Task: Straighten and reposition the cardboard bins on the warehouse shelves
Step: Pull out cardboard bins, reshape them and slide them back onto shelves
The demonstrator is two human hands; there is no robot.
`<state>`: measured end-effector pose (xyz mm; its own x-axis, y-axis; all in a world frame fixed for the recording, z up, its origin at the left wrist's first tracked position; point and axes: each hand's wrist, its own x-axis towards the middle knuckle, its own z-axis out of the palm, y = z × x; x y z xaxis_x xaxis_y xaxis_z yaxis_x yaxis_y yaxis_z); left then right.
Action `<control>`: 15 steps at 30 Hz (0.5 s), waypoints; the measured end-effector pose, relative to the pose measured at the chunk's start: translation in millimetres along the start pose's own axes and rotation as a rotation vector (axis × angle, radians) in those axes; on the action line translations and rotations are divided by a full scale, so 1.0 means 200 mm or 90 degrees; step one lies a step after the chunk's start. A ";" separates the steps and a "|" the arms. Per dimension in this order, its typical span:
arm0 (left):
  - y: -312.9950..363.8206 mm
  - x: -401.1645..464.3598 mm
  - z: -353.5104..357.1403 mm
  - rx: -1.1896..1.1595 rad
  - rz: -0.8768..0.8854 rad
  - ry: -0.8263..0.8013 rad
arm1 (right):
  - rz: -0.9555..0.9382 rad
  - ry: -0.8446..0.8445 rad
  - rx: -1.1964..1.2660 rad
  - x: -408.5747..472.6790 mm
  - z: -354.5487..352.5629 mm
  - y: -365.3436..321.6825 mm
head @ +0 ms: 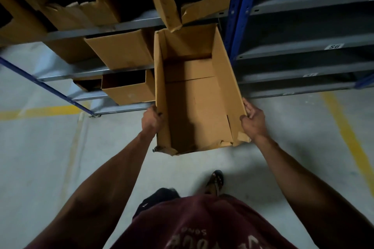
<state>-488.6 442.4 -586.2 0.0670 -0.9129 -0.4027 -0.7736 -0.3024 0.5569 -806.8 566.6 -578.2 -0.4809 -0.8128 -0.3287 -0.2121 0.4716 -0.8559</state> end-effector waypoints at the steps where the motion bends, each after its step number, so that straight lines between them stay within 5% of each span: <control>1: 0.01 0.04 0.01 -0.006 0.000 -0.001 | 0.000 0.009 -0.004 0.05 0.01 0.00; 11: 0.11 0.50 -0.02 -0.035 0.035 -0.085 | 0.043 0.074 -0.033 0.37 0.23 -0.13; 15: 0.19 0.56 -0.10 -0.207 0.076 -0.183 | 0.059 0.101 -0.027 0.59 0.32 -0.23</control>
<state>-497.6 322.8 -596.9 -0.2237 -0.8475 -0.4814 -0.5240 -0.3119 0.7926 -799.6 426.4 -602.9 -0.6278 -0.7023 -0.3356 -0.1944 0.5590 -0.8060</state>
